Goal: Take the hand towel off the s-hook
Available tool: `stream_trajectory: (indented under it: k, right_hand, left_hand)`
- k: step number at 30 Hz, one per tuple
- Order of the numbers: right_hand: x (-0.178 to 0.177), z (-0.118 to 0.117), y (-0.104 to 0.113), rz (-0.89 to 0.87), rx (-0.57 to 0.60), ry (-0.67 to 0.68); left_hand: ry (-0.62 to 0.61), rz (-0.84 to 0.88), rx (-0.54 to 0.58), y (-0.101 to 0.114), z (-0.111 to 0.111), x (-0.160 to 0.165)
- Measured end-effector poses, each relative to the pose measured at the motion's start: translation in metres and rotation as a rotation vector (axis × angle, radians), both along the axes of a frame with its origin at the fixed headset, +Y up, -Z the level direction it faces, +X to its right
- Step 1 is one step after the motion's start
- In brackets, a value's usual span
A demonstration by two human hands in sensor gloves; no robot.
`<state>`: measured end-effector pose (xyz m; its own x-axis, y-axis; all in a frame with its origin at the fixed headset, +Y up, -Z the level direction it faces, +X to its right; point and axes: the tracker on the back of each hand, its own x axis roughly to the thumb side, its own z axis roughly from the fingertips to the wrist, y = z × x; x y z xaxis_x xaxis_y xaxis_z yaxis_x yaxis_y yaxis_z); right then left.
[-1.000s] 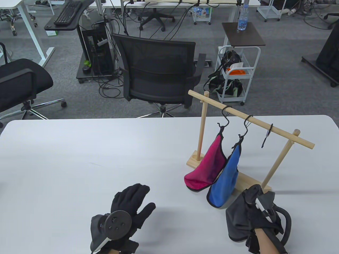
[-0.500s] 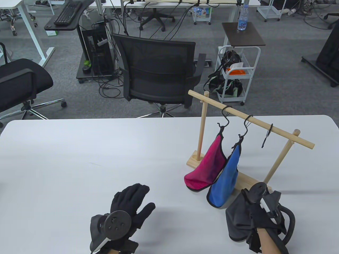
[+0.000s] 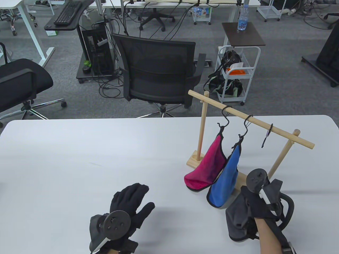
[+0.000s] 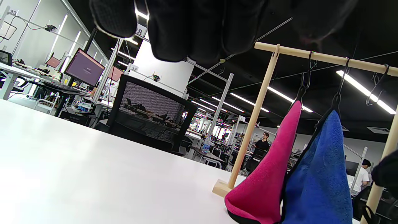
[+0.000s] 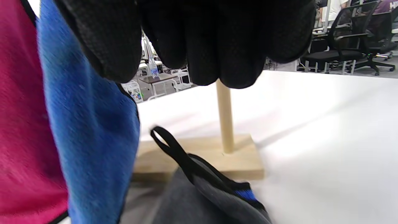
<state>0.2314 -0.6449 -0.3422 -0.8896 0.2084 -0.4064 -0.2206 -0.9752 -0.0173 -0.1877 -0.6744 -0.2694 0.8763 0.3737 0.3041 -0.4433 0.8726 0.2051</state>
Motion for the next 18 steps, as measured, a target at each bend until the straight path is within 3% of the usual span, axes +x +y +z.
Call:
stream_trajectory:
  k: [8,18]
  right_hand:
    - [-0.016,-0.01,0.036,-0.019,0.116,0.024]
    - [-0.025,-0.029,0.045,-0.074,0.204,0.02]
  left_hand:
    - [0.002,0.001,0.002,0.0,0.0,-0.001]
    - [0.017,0.004,0.006,0.002,0.0,-0.003]
